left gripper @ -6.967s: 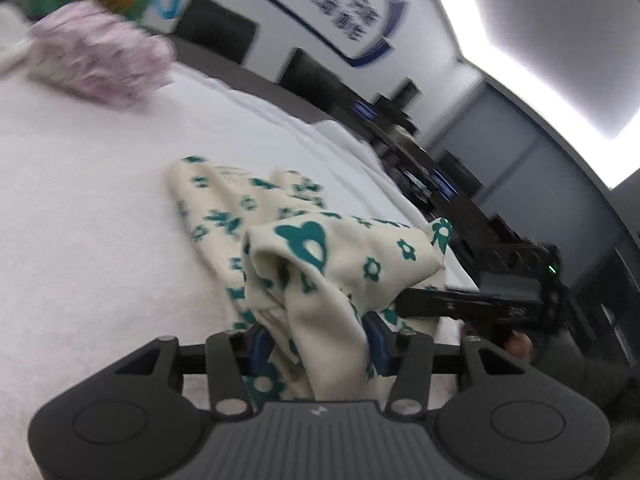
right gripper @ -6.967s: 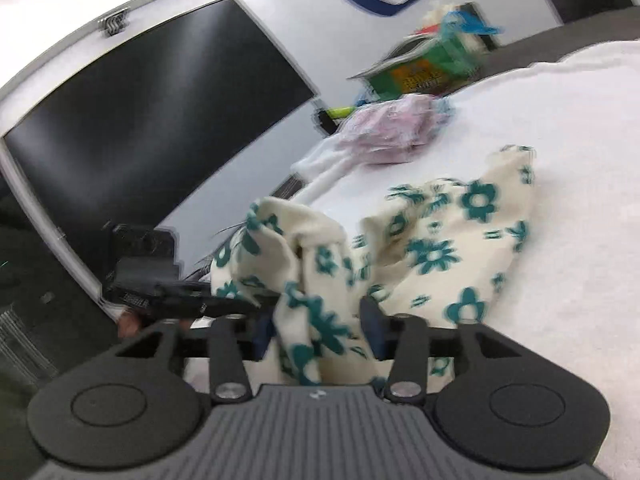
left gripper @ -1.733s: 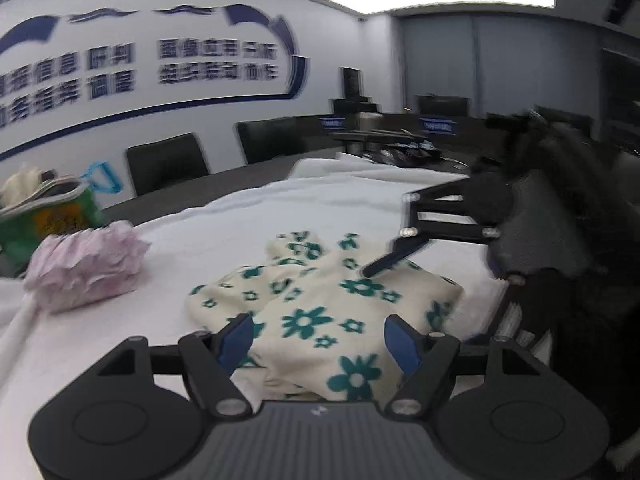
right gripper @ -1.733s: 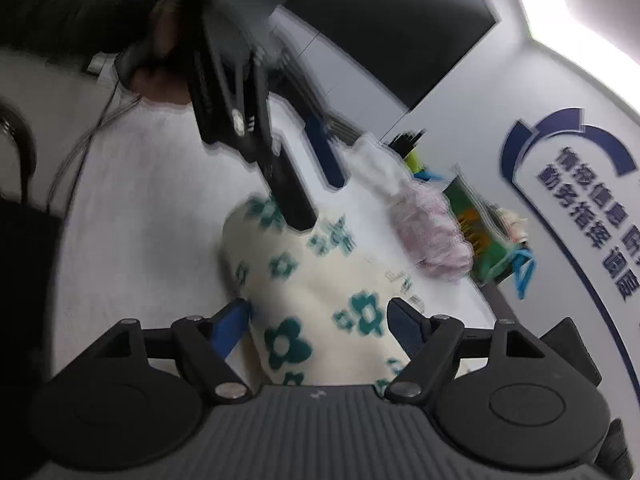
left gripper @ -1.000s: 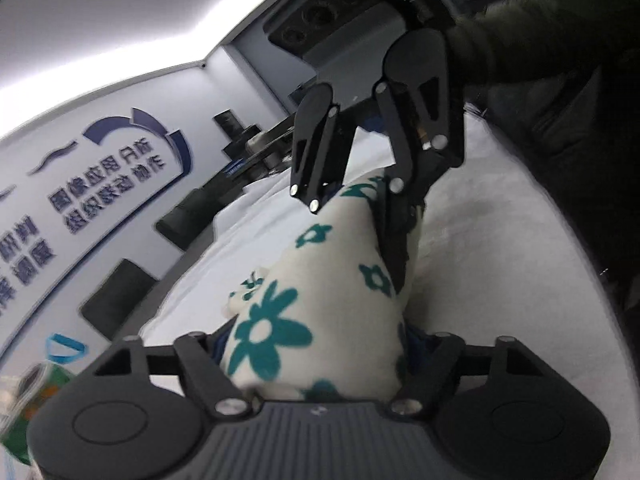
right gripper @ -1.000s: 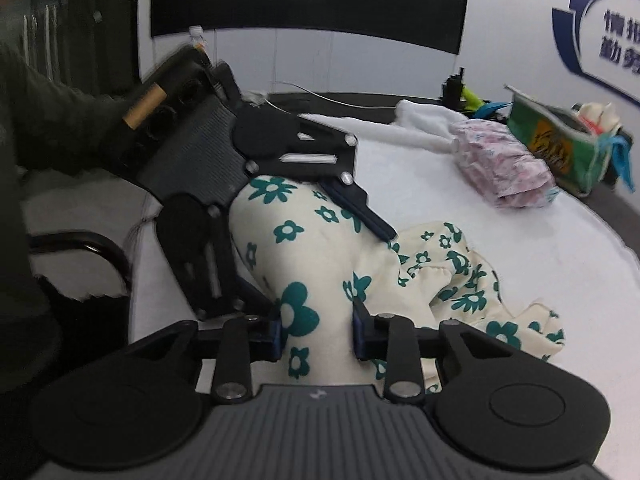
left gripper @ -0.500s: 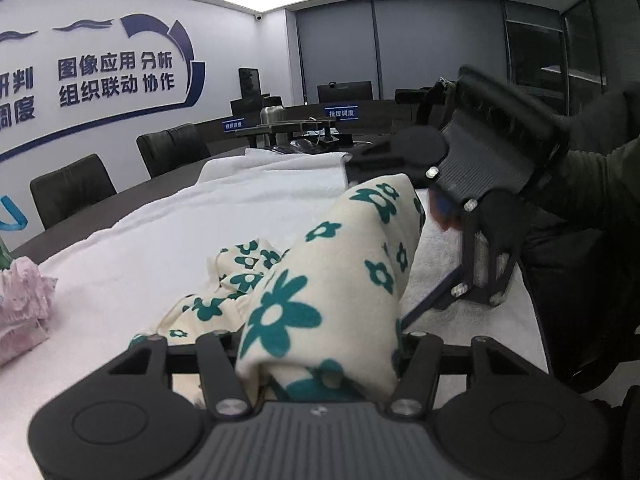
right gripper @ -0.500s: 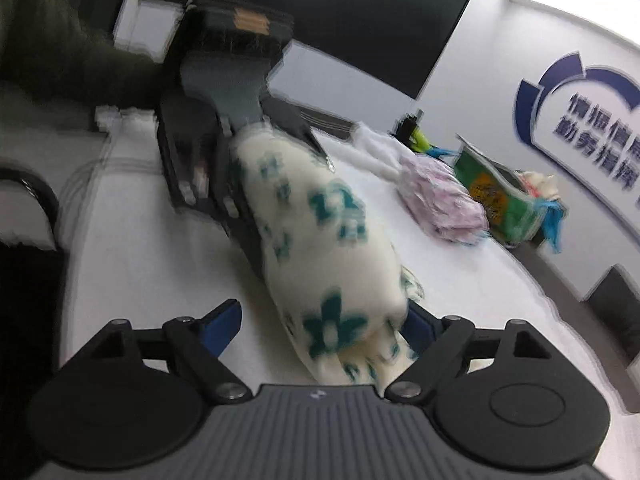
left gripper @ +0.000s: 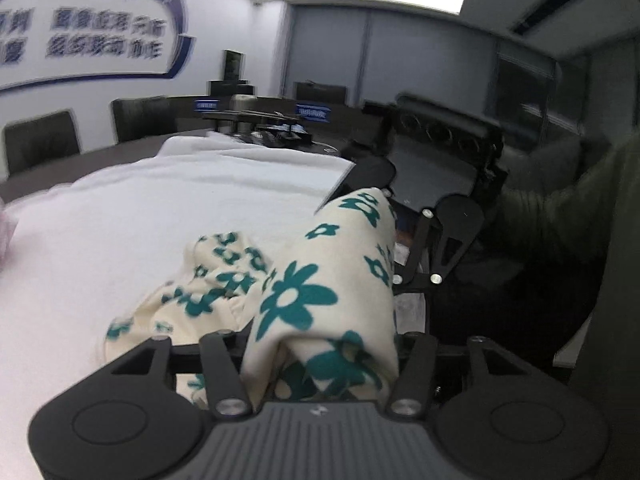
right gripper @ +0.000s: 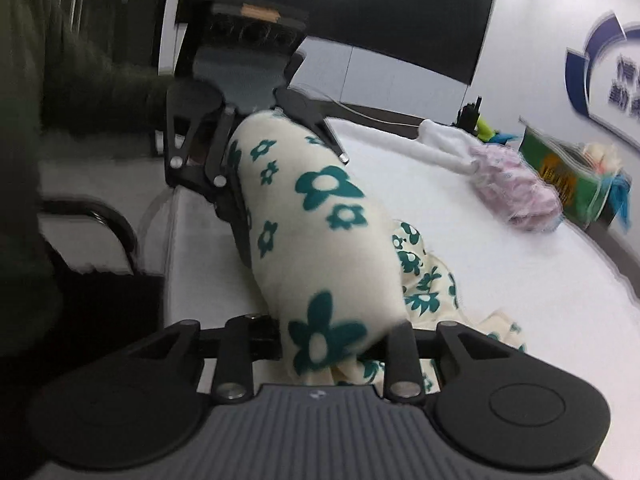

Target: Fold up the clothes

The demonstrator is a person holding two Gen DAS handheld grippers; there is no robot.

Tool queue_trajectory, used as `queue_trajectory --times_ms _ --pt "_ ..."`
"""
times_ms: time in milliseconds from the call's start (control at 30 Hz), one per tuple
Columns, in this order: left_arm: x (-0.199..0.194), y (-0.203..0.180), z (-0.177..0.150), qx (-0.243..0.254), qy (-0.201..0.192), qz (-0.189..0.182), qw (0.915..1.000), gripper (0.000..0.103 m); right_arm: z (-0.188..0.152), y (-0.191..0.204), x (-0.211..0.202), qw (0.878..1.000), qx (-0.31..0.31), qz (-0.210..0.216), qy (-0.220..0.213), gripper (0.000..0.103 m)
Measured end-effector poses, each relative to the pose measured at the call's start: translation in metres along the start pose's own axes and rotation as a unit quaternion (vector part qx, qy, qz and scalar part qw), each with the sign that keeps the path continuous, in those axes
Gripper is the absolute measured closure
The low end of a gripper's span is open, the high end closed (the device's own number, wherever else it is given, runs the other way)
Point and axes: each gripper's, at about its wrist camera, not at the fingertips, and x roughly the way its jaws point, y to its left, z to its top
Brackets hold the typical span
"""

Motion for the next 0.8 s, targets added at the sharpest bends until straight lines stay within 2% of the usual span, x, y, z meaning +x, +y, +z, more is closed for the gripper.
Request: queue_trajectory --times_ms 133,200,367,467,567,633,667,733,800 --pt "-0.014 -0.005 -0.011 -0.037 -0.03 0.032 0.9984 0.043 -0.006 -0.011 0.002 0.997 0.068 0.0 -0.038 0.073" --pt "-0.027 -0.006 -0.017 -0.053 -0.044 0.034 0.997 0.04 -0.007 -0.018 0.004 0.994 0.099 -0.001 -0.053 0.073" --pt "-0.037 0.001 -0.014 -0.062 -0.067 0.035 0.9952 0.04 -0.016 -0.023 0.002 0.99 0.125 -0.011 -0.068 0.071" --pt "-0.037 0.017 -0.007 -0.112 -0.071 0.026 0.9909 0.041 -0.02 -0.032 -0.002 0.982 0.168 -0.008 -0.08 0.067" --pt "-0.038 0.04 -0.005 -0.195 -0.086 0.043 0.976 0.041 -0.026 -0.044 -0.007 0.968 0.232 -0.01 -0.097 0.064" --pt "-0.037 0.055 -0.004 -0.244 -0.099 0.079 0.9615 0.04 -0.03 -0.058 -0.011 0.948 0.298 -0.019 -0.114 0.051" --pt "-0.035 0.062 -0.003 -0.267 -0.104 0.101 0.9528 0.041 -0.032 -0.066 -0.012 0.936 0.33 -0.028 -0.122 0.049" --pt "-0.031 0.071 -0.003 -0.304 -0.11 0.137 0.9363 0.041 -0.032 -0.078 -0.015 0.914 0.377 -0.055 -0.137 0.047" --pt "-0.032 0.07 -0.003 -0.313 -0.118 0.151 0.9305 0.042 -0.029 -0.083 -0.016 0.9 0.4 -0.09 -0.147 0.05"
